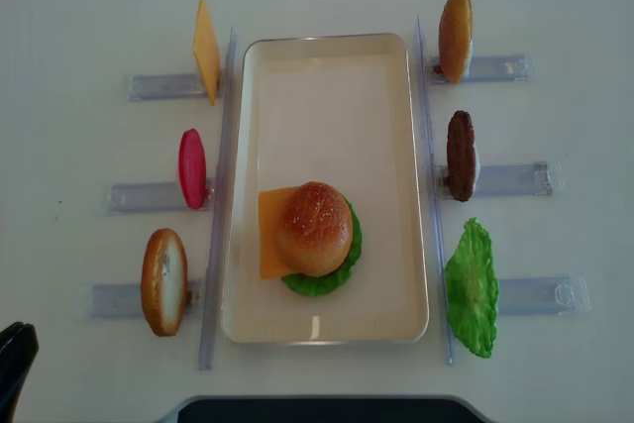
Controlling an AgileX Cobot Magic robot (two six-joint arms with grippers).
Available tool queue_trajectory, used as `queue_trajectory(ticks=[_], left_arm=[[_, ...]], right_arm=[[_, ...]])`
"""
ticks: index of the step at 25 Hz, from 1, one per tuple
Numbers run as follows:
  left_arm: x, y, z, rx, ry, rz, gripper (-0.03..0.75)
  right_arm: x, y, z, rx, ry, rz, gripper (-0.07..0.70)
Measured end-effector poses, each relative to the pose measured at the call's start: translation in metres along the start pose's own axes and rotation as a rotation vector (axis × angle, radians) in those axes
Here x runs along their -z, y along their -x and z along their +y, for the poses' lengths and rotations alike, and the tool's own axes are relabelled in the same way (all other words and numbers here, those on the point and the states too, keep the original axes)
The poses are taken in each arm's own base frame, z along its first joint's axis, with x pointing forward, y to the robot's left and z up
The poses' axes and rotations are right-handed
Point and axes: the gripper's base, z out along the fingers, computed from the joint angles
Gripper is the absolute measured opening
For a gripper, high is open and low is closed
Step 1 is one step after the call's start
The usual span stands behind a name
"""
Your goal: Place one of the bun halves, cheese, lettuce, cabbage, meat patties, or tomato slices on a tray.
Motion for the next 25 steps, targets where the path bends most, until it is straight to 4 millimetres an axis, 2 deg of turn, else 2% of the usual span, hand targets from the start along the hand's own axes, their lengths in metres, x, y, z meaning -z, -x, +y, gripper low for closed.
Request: queue_trajectory(ticks=[4, 7, 15, 19, 25], left_arm=[[0.000, 0.000, 0.000, 0.000, 0.000, 0.000, 0.301], [0.000, 0.000, 0.000, 0.000, 0.000, 0.000, 0.301], [0.000, 0.000, 0.000, 0.000, 0.000, 0.000, 0.301], [0.000, 0.000, 0.000, 0.000, 0.000, 0.000, 0.301], [0.000, 0.000, 0.000, 0.000, 0.000, 0.000, 0.301]], right_arm=[[-0.002, 0.001, -0.038, -0.108, -0.049, 0.006, 0.555], [-0.003, 0.000, -0.053, -0.150, -0.069, 0.009, 0.555], [0.001, -0.001, -0.055, -0.158, -0.066, 0.000, 0.555], [0.030, -0.010, -0.055, -0.162, -0.063, -0.070, 0.555], [0.083, -0.056, -0.054, -0.166, -0.058, -0.230, 0.555]])
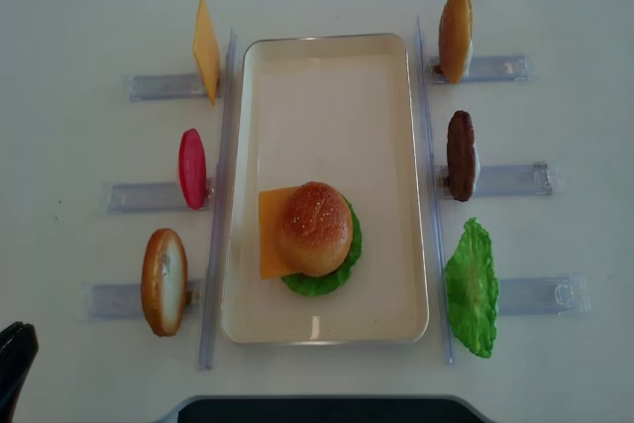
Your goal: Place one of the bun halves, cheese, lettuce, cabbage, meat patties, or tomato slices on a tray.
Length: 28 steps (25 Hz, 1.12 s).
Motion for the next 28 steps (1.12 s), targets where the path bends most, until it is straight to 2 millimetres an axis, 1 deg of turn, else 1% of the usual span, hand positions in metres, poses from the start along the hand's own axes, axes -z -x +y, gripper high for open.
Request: queue_trajectory(ticks=[2, 5, 7, 8, 9, 11, 15, 20, 25, 28], left_arm=[[0.000, 0.000, 0.000, 0.000, 0.000, 0.000, 0.301], [0.000, 0.000, 0.000, 0.000, 0.000, 0.000, 0.301], [0.000, 0.000, 0.000, 0.000, 0.000, 0.000, 0.301], [0.000, 0.000, 0.000, 0.000, 0.000, 0.000, 0.301], [0.000, 0.000, 0.000, 0.000, 0.000, 0.000, 0.301], [0.000, 0.000, 0.000, 0.000, 0.000, 0.000, 0.301], [0.000, 0.000, 0.000, 0.000, 0.000, 0.000, 0.301], [0.000, 0.000, 0.000, 0.000, 0.000, 0.000, 0.301], [0.000, 0.000, 0.000, 0.000, 0.000, 0.000, 0.301], [0.000, 0.000, 0.000, 0.000, 0.000, -0.001, 0.301]], right_arm=[[0.022, -0.017, -0.004, -0.004, 0.008, -0.069, 0.555], [0.050, -0.045, -0.009, -0.010, 0.018, -0.156, 0.555], [0.064, -0.066, -0.013, -0.013, 0.023, -0.201, 0.555], [0.077, -0.080, -0.015, -0.016, 0.027, -0.244, 0.555], [0.081, -0.091, -0.017, -0.018, 0.029, -0.261, 0.555], [0.084, -0.110, -0.019, -0.019, 0.031, -0.281, 0.555], [0.083, -0.151, -0.023, -0.021, 0.036, -0.302, 0.555], [0.075, -0.194, -0.027, -0.021, 0.040, -0.341, 0.555], [0.068, -0.230, -0.030, -0.012, 0.041, -0.376, 0.555], [0.066, -0.248, -0.031, -0.014, 0.045, -0.398, 0.555]])
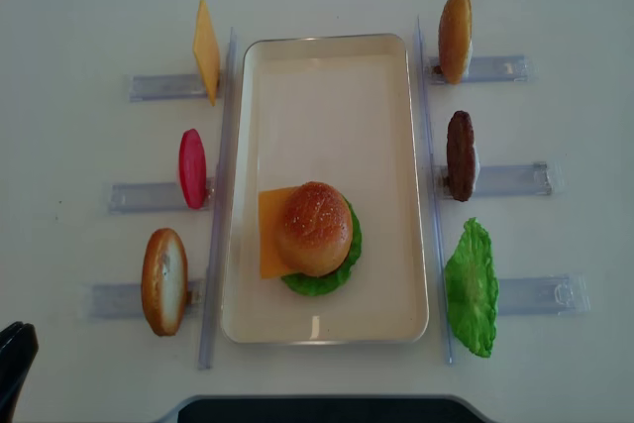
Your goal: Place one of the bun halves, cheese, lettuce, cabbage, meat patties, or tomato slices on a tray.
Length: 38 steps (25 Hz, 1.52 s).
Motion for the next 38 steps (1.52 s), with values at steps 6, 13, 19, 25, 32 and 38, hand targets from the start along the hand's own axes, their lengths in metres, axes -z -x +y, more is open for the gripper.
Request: queue_trajectory(ticks=[6, 13, 19, 25, 32, 38], left_arm=[[0.000, 0.000, 0.000, 0.000, 0.000, 0.000, 0.301], [0.000, 0.000, 0.000, 0.000, 0.000, 0.000, 0.301], [0.000, 0.000, 0.000, 0.000, 0.000, 0.000, 0.301], [0.000, 0.000, 0.000, 0.000, 0.000, 0.000, 0.301], [0.000, 0.000, 0.000, 0.000, 0.000, 0.000, 0.301], [0.000, 0.000, 0.000, 0.000, 0.000, 0.000, 0.301]], right_arm=[[0.013, -0.021, -0.001, -0.008, 0.020, -0.057, 0.555], [0.014, -0.025, -0.002, 0.008, 0.018, -0.045, 0.555], [-0.003, -0.036, -0.001, 0.016, 0.014, 0.014, 0.555], [-0.013, -0.043, -0.001, 0.019, 0.013, 0.044, 0.555], [-0.014, -0.043, 0.000, 0.011, 0.020, 0.044, 0.555], [-0.014, -0.043, 0.000, 0.003, 0.027, 0.044, 0.555]])
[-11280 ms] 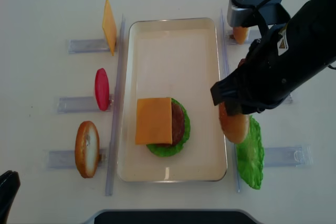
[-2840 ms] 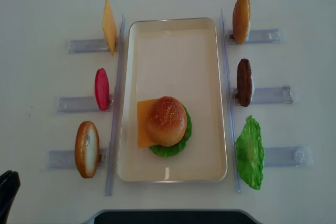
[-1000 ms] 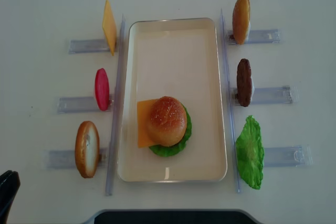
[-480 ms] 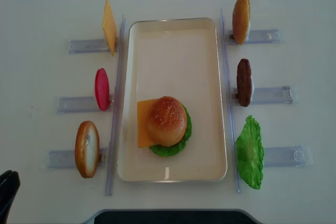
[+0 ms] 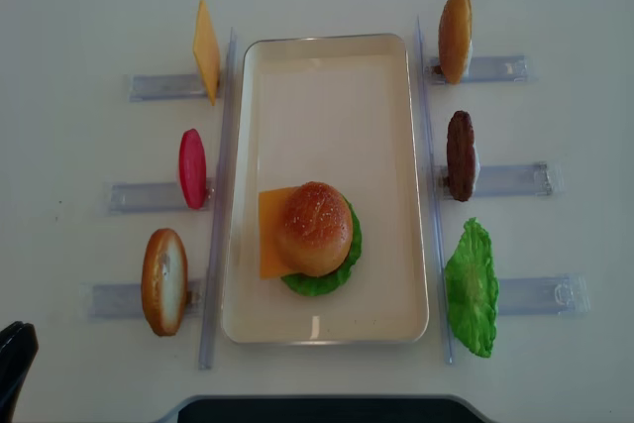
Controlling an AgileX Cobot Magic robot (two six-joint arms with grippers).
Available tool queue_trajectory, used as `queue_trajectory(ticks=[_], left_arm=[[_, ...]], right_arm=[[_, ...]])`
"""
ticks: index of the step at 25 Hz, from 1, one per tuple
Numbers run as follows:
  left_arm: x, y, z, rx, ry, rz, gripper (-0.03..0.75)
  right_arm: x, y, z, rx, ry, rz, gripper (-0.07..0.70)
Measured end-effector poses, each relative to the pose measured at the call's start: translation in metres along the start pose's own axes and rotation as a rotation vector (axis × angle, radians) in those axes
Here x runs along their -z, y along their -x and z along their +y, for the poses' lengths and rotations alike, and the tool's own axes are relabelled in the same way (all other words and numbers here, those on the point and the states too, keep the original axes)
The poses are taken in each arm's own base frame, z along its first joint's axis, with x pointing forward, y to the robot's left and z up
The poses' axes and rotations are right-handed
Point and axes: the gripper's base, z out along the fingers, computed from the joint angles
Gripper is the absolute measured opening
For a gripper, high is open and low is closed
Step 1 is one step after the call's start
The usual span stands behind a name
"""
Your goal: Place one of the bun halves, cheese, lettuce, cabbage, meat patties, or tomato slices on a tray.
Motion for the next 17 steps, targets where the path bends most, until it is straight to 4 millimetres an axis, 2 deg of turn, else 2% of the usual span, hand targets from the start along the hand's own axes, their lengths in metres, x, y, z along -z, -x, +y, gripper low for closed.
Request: queue_trajectory(ticks=[17], left_arm=[[0.0000, 0.0001, 0.0000, 0.000, 0.000, -0.001, 0.301]], right_arm=[[0.0000, 0.0000, 0.0000, -0.001, 0.000, 0.000, 0.555]])
